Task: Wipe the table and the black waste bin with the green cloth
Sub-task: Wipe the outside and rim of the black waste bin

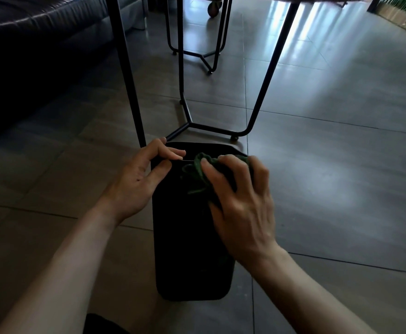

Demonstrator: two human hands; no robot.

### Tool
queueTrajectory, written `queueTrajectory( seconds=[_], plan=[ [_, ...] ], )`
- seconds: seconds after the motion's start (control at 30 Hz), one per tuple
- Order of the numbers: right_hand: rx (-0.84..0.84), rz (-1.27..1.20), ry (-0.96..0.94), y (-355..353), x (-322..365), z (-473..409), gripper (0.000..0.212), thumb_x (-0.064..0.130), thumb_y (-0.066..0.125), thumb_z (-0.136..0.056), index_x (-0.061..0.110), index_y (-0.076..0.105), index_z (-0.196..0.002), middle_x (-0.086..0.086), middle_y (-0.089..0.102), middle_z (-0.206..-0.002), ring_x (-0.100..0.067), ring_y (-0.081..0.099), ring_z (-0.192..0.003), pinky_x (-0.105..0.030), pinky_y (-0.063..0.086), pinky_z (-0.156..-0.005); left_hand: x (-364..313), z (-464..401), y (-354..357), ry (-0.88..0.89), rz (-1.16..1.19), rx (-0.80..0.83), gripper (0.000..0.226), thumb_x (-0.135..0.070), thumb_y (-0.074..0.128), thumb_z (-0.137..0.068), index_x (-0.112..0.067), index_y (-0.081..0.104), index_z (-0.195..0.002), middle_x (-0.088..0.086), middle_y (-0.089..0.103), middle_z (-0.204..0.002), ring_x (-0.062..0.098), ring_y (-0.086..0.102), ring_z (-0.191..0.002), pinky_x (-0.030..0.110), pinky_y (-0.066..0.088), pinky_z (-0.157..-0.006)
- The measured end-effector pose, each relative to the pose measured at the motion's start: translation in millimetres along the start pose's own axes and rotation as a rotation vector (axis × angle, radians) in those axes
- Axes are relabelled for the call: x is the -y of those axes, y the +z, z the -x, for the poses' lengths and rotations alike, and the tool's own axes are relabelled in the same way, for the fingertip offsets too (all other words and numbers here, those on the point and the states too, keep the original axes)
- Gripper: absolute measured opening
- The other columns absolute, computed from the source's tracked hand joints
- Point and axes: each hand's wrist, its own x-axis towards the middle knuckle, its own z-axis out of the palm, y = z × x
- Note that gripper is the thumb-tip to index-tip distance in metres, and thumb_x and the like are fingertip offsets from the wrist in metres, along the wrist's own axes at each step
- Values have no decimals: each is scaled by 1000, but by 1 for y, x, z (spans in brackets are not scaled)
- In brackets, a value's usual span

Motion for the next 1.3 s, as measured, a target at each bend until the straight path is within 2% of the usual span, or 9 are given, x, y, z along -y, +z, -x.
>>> queueTrajectory(
  seconds=[0.1,0.27,0.5,0.6,0.8,0.87,1.03,1.1,1.3],
  plan=[
    [54,58,-88,7,13,32,44,17,64,-98,16,58,-142,-10,44,-136,-42,44,-123,-51,57,-85,3,0,0,2,-8,-18,11,-20,51,-101,-22,62,-102,-13,69,-125,-3,36,-143,27,29,-114],
    [418,94,-600,-6,10,110,50,27,45,-92,22,62,-139,-6,45,-135,-37,46,-118,-42,61,-87,2,0,3,10,-24,-23,13,-13,52,-102,-20,62,-102,-11,69,-124,0,37,-143,28,30,-116],
    [30,-56,1,0,-1,6,42,19,64,-98,15,58,-140,-10,48,-133,-41,44,-124,-49,52,-95,4,-2,2,13,-20,-34,13,-15,52,-102,-22,62,-102,-11,69,-125,-1,38,-143,28,30,-114],
    [47,-17,-43,6,6,19,44,17,67,-98,14,59,-140,-10,47,-134,-43,45,-123,-51,54,-93,7,-2,1,19,-11,-35,12,-18,52,-102,-25,62,-102,-12,69,-126,0,37,-144,28,29,-114],
    [370,38,-598,2,13,122,40,14,37,-109,25,71,-128,-3,57,-130,-34,55,-117,-38,60,-86,7,-3,5,50,-34,-74,12,-19,53,-100,-24,63,-101,-10,70,-123,0,39,-142,16,32,-112],
    [347,15,-551,-1,10,109,40,14,36,-110,24,71,-128,-4,55,-131,-34,58,-115,-40,58,-91,7,-3,5,49,-38,-73,12,-17,53,-100,-24,63,-102,-10,70,-124,0,38,-142,18,32,-113],
    [60,-55,-18,-7,-5,19,41,11,66,-95,14,64,-136,-11,48,-133,-43,46,-122,-49,51,-98,6,-2,3,19,-23,-52,12,-21,52,-102,-27,62,-101,-13,69,-125,-1,37,-143,28,30,-114],
    [41,-53,4,-3,-1,11,42,12,69,-95,13,64,-137,-11,47,-134,-45,47,-124,-51,51,-97,6,-1,2,16,-25,-55,14,-20,52,-102,-30,62,-101,-14,69,-124,-1,38,-143,28,30,-113],
    [333,5,-568,7,8,117,32,16,48,-106,21,63,-134,-6,53,-135,-38,50,-122,-44,57,-93,5,-2,4,27,-22,-67,16,-12,53,-102,-25,62,-100,-10,70,-123,-1,39,-142,23,31,-114]
  ],
)
